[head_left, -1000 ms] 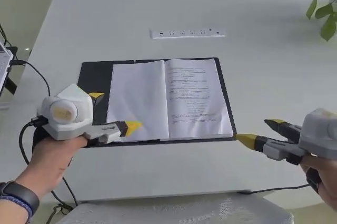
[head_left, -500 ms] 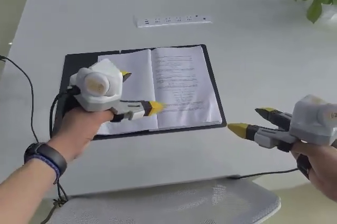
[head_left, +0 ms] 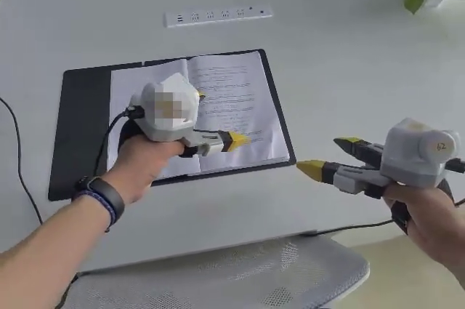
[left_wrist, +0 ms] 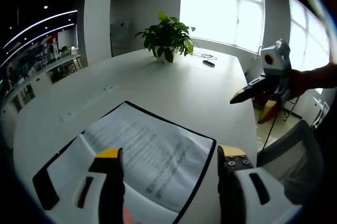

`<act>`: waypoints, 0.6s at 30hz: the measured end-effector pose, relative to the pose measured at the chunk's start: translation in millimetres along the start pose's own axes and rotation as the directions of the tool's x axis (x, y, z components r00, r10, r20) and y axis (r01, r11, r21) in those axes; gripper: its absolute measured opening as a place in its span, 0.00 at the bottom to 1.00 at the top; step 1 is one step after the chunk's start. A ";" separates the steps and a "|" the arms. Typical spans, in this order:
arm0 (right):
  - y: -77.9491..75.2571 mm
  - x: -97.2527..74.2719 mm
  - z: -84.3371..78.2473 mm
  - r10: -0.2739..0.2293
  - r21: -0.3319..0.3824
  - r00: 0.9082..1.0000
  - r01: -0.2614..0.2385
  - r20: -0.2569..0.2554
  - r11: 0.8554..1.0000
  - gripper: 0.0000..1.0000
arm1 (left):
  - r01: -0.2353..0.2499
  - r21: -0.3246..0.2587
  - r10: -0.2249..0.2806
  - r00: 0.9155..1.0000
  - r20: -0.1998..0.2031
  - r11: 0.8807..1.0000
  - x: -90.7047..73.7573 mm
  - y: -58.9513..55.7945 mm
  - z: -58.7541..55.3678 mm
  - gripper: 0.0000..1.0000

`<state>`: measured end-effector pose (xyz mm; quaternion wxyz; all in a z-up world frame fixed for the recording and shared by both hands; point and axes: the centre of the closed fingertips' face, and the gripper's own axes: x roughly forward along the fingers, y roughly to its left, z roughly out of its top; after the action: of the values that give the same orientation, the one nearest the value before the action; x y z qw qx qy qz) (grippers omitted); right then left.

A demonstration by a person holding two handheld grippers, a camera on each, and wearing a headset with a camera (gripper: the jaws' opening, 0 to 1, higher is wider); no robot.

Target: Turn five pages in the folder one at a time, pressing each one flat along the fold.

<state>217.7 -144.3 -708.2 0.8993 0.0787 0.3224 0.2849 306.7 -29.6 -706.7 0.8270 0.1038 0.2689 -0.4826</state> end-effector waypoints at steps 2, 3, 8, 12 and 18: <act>-1.0 0.8 -0.4 0.002 -0.003 1.000 -0.002 -0.003 1.000 0.67 | 0.017 -0.006 -0.017 1.000 -0.019 1.000 10.6 -4.4 -6.0 0.71; -1.4 1.2 -0.2 0.004 0.000 1.000 -0.004 -0.002 1.000 0.67 | 0.024 -0.011 -0.024 0.999 -0.030 1.000 15.0 -6.1 -9.3 0.72; -3.3 2.0 0.7 0.010 0.006 1.000 -0.010 0.003 1.000 0.67 | 0.032 -0.027 -0.033 0.998 -0.045 0.999 37.3 -14.6 -15.6 0.71; -7.3 1.8 -2.7 0.014 0.014 1.000 -0.014 -0.002 1.000 0.67 | 0.039 -0.055 -0.042 0.997 -0.063 0.998 56.5 -22.1 -22.5 0.70; -14.0 -0.3 -6.8 0.015 0.029 1.000 -0.015 -0.005 0.999 0.67 | 0.035 -0.083 -0.043 0.995 -0.092 0.996 78.2 -28.2 -35.8 0.70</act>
<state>219.7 -156.4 -717.9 0.8950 0.0931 0.3284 0.2872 300.8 -86.7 -776.6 0.8075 0.0871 0.3287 -0.4819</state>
